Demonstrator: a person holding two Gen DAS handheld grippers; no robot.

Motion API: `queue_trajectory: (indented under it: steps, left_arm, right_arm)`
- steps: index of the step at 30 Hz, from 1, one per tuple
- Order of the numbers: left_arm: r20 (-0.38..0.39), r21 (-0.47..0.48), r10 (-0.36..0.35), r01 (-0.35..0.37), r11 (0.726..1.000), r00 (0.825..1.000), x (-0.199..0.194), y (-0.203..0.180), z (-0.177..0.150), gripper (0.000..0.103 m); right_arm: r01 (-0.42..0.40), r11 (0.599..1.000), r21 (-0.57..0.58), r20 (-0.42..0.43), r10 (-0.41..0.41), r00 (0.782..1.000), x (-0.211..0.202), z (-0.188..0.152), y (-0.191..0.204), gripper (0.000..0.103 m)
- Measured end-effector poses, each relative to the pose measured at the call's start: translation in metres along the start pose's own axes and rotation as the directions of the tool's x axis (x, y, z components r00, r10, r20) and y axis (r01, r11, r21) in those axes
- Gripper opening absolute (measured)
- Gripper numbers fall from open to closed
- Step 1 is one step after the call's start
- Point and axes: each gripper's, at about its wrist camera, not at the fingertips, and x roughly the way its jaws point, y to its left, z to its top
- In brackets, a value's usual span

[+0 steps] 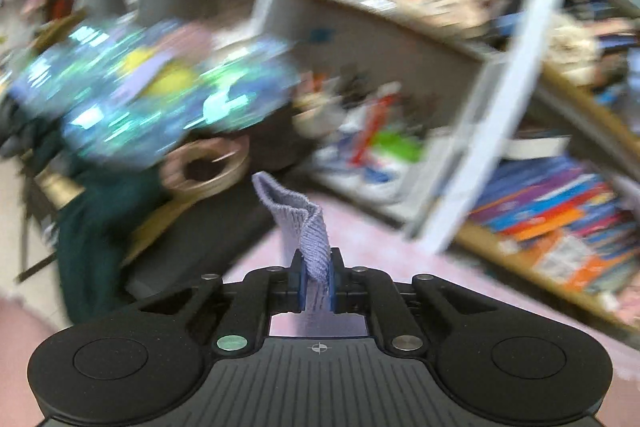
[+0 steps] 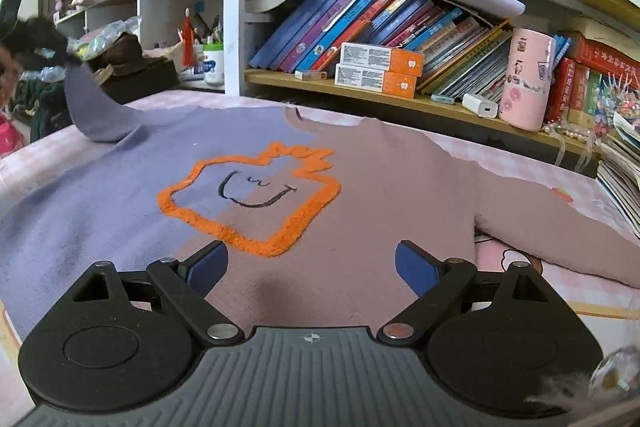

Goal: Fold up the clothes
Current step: 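Carry the lavender sleeve across the sweater body with the left gripper, release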

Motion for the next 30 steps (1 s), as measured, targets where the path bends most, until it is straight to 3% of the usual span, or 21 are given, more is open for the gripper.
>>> queue_trajectory:
  steps: [4,12,17,23,30]
  left_arm:
    - [0.018,0.073,-0.176,0.174,0.982,0.984,0.004,-0.071,0.011,0.008]
    - [-0.045,0.125,-0.407,0.41,0.904,0.912,0.036,-0.19,-0.012,0.008]
    - [-0.134,0.102,-0.459,0.473,0.875,0.878,0.06,-0.228,-0.048,0.008]
    - [-0.211,0.082,-0.457,0.481,0.873,0.864,0.088,-0.25,-0.087,0.008]
    - [-0.273,0.094,-0.474,0.513,0.853,0.837,0.092,-0.271,-0.116,0.009]
  right_arm:
    - [0.015,1.0,0.024,0.005,-0.016,1.0,0.0,0.0,-0.004,0.091]
    - [-0.006,1.0,0.022,0.01,0.006,1.0,-0.001,-0.001,-0.003,0.091]
    - [-0.026,0.998,0.05,0.006,0.026,1.0,0.0,-0.001,-0.009,0.091]
    - [-0.039,0.997,0.064,0.007,0.039,0.999,-0.001,-0.002,-0.011,0.091]
    - [-0.045,0.997,0.067,0.004,0.045,0.999,0.0,-0.002,-0.011,0.091]
